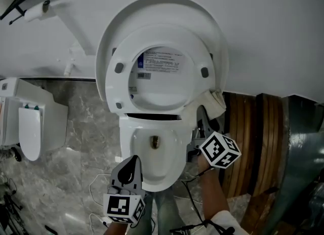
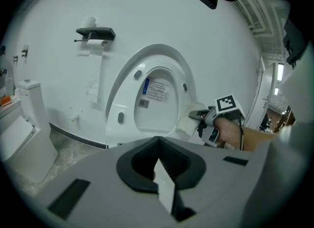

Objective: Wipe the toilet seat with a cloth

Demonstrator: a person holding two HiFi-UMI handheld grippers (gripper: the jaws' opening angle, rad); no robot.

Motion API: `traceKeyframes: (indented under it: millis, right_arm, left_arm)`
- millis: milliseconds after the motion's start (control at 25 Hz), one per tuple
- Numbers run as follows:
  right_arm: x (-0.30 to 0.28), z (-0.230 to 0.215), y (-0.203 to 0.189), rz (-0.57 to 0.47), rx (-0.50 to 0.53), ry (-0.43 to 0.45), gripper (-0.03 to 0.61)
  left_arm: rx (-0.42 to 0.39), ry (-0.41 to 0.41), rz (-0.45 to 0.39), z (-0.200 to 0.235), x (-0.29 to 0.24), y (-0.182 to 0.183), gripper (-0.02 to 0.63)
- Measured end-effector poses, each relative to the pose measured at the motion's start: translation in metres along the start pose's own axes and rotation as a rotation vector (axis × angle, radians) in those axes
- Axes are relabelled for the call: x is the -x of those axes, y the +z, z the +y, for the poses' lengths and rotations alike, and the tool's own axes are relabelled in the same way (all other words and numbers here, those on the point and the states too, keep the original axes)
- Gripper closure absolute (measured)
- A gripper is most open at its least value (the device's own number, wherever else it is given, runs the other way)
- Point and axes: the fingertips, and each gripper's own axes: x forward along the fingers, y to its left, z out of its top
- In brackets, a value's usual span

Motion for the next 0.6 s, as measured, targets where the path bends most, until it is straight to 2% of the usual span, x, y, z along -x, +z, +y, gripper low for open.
traceKeyframes:
  millis: [240,600]
  right_arm:
    - [0.011,-0.014,-0.025,-0.028,0.017,0.005,0.476]
    - [0.013,-0.039,-0.060,-0.046,0.063,-0.050,0.477]
  left_arm:
    - [0.025,0.006,0.002,0.008,-0.002,-0.025,0.617]
    - [0.045,0.005,0.020,0.019,0.000,-0.051,0.617]
